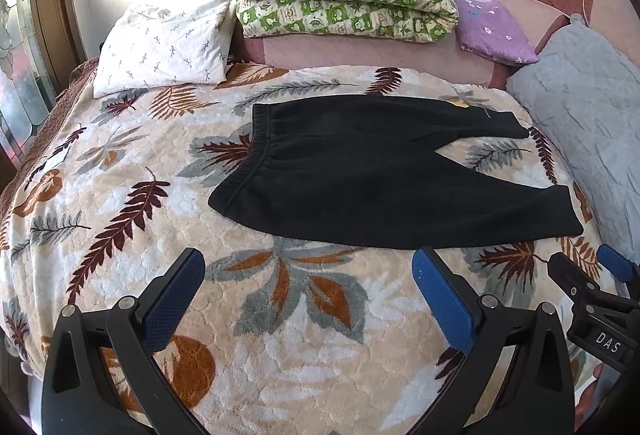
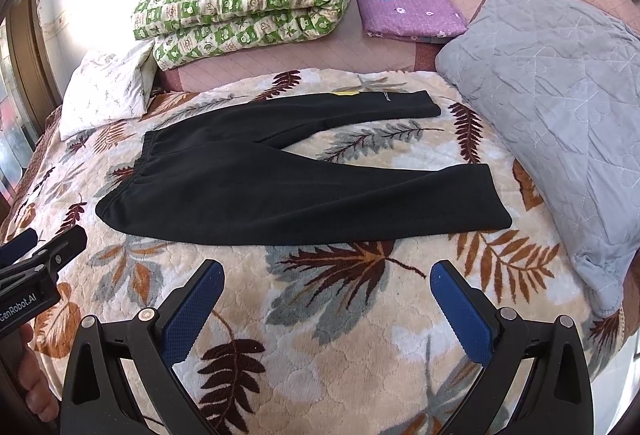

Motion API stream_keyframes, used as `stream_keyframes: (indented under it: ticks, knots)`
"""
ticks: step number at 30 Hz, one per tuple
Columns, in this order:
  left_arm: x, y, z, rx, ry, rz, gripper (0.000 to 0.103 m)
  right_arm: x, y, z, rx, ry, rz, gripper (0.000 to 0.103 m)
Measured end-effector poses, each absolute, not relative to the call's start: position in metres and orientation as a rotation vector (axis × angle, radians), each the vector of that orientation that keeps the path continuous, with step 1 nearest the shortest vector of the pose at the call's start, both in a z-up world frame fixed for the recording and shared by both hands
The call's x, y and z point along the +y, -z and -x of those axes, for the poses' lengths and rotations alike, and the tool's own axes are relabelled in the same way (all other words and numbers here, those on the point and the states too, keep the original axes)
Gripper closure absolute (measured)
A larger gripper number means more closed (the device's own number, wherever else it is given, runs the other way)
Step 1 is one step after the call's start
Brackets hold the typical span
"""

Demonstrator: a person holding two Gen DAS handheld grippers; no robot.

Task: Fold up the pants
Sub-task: 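Move both grippers toward the black pants lying flat on the bed, then grasp the waistband with the left gripper while the right gripper grasps the leg hem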

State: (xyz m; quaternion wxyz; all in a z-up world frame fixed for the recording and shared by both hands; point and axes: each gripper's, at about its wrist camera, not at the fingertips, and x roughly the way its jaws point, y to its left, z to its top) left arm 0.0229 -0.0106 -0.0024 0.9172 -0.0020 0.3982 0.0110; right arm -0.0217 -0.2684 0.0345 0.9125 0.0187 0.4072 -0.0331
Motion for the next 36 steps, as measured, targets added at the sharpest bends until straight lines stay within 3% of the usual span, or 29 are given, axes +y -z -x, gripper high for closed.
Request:
stream_keyframes:
  ticks: [22, 30, 36]
  knots:
    - [-0.023, 0.019, -0.082, 0.902, -0.027, -0.015, 0.000, -0.283, -0.025, -0.022, 0.868, 0.017, -0.045, 0.000]
    - [0.003, 0.017, -0.170, 1.072, -0.003, 0.049, 0.000, -0.322, -0.039, -0.073, 0.856, -0.031, -0.077, 0.000]
    - [0.046, 0.019, -0.252, 1.173, -0.038, 0.132, 0.000, -0.386, -0.057, -0.161, 0.850, 0.037, -0.051, 0.000]
